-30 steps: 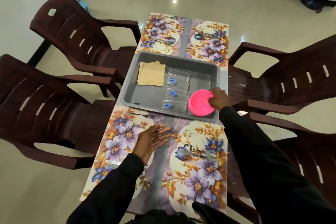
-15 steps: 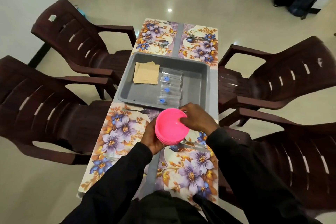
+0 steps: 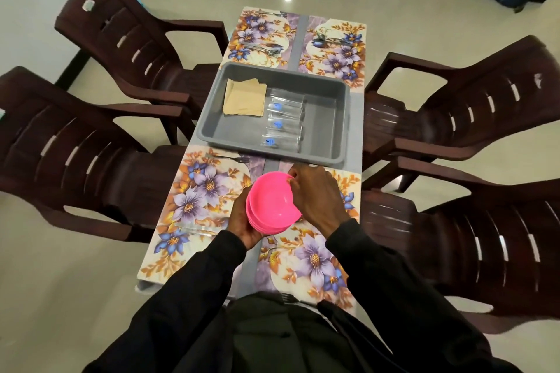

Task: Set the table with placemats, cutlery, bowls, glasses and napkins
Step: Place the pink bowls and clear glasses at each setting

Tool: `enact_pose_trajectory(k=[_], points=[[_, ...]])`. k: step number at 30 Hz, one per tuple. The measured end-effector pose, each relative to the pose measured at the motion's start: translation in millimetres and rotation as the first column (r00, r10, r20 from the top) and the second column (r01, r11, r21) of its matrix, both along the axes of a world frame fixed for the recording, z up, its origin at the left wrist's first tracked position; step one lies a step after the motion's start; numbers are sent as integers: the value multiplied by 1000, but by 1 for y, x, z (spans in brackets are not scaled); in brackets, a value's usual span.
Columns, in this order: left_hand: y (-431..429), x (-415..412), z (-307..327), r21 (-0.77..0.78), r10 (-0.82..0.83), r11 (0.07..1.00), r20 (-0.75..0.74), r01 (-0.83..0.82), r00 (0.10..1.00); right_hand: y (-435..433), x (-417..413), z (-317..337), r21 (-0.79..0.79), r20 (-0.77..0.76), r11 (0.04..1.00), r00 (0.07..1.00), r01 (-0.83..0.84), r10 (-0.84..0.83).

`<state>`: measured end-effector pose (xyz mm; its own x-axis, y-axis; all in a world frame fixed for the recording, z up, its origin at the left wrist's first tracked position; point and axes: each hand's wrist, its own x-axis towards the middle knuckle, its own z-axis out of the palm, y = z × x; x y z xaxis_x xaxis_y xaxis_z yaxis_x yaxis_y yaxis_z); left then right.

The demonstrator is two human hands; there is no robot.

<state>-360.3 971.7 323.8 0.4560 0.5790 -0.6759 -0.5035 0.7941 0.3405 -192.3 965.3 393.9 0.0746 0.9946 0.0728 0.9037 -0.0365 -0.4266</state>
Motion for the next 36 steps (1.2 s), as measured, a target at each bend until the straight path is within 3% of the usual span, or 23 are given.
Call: enact_pose_trajectory(k=[6,12,21,29,36], points=[[-16,-8,-4,-42,45,998,109,-40,993,-17,13,18,9,-342,997,937,82,-74],[-38,-42,-19,-35,123,992,4,-123,992,-41,51,-19,-147,-517,971,822,189,-238],[-64,-105,-33,-99,233,966,-76,-240,969,-91,30,-148,-493,-322,760,722,424,-612],[-83,-148,-36,-143,283,943,-128,-300,950,-105,-1,-184,-522,-319,618,538,588,-780],[-89,-178,-51,-190,235,947,-140,-259,962,-116,0,-190,-485,-299,577,496,657,-815]])
